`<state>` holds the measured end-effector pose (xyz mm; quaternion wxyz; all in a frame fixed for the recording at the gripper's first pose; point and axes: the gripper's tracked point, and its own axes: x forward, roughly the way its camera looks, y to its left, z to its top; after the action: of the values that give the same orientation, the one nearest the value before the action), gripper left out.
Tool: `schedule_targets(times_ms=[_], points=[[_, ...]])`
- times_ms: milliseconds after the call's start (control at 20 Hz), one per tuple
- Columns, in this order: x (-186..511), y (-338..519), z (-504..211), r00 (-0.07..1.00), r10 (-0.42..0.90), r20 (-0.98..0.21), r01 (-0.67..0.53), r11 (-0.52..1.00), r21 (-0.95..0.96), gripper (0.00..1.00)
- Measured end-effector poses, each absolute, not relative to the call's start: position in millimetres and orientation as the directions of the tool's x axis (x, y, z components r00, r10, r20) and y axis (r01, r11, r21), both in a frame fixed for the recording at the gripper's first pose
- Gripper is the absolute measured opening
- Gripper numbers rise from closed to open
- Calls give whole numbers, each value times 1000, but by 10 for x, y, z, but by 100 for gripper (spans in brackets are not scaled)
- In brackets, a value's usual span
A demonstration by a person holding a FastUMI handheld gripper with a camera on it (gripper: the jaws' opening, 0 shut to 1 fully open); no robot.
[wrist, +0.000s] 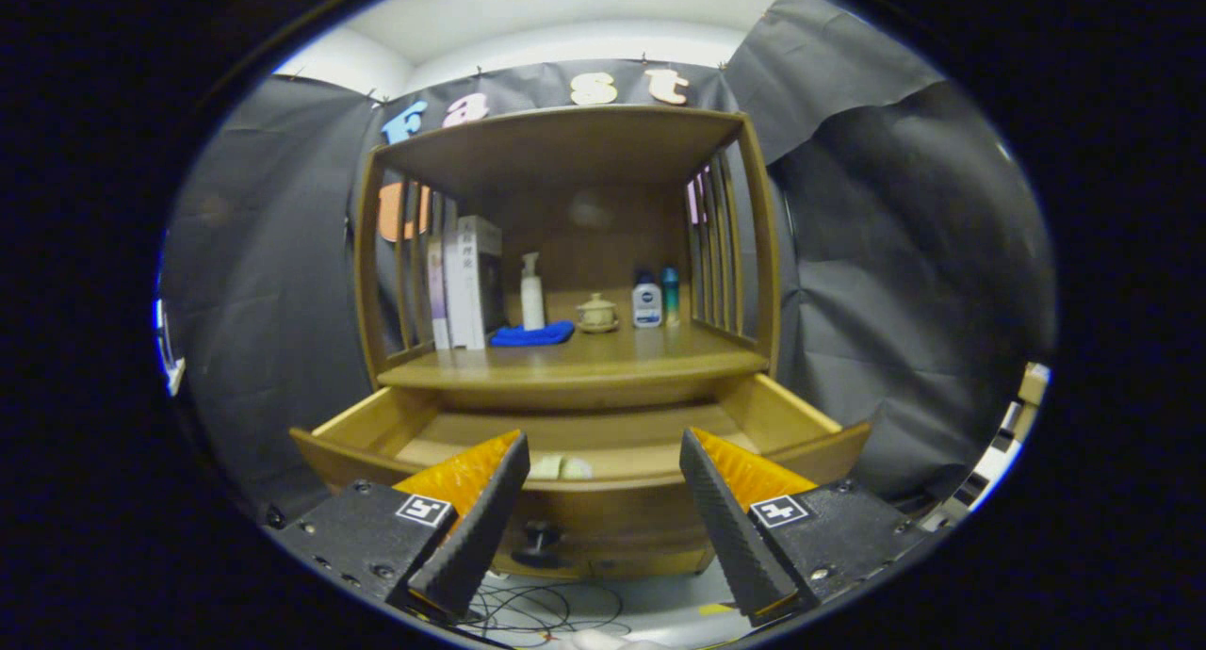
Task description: Pull open the drawer, take out the items inside it, and place them on the countertop above the cabinet.
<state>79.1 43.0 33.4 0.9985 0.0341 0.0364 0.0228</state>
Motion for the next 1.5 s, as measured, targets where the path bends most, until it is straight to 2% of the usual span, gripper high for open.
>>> schedule_targets(times_ms=[200,350,450,550,750,900,950,1000,1150,1300,1350,1400,1500], points=[[1252,514,829,990,76,-118,-71,997,44,99],[1618,742,917,967,120,-226,-116,993,31,99],[1825,916,751,928,141,-346,-145,989,16,99],[1935,1076,452,860,156,-486,-170,985,16,99],[2001,1278,-262,641,179,-746,-226,973,39,98],[1873,1327,-704,463,173,-869,-185,978,96,94],[1858,1304,-769,434,148,-888,-155,984,89,92],[1863,1275,-821,411,129,-903,-148,986,73,86],[1906,1100,-900,386,46,-921,-111,994,3,61],[1933,1061,-918,371,36,-928,-110,994,-5,36],[1950,1072,-900,376,39,-926,-125,992,-9,33],[1945,1059,-923,384,41,-922,-137,990,-13,26],[1944,1052,-910,387,41,-921,-137,990,-14,21]])
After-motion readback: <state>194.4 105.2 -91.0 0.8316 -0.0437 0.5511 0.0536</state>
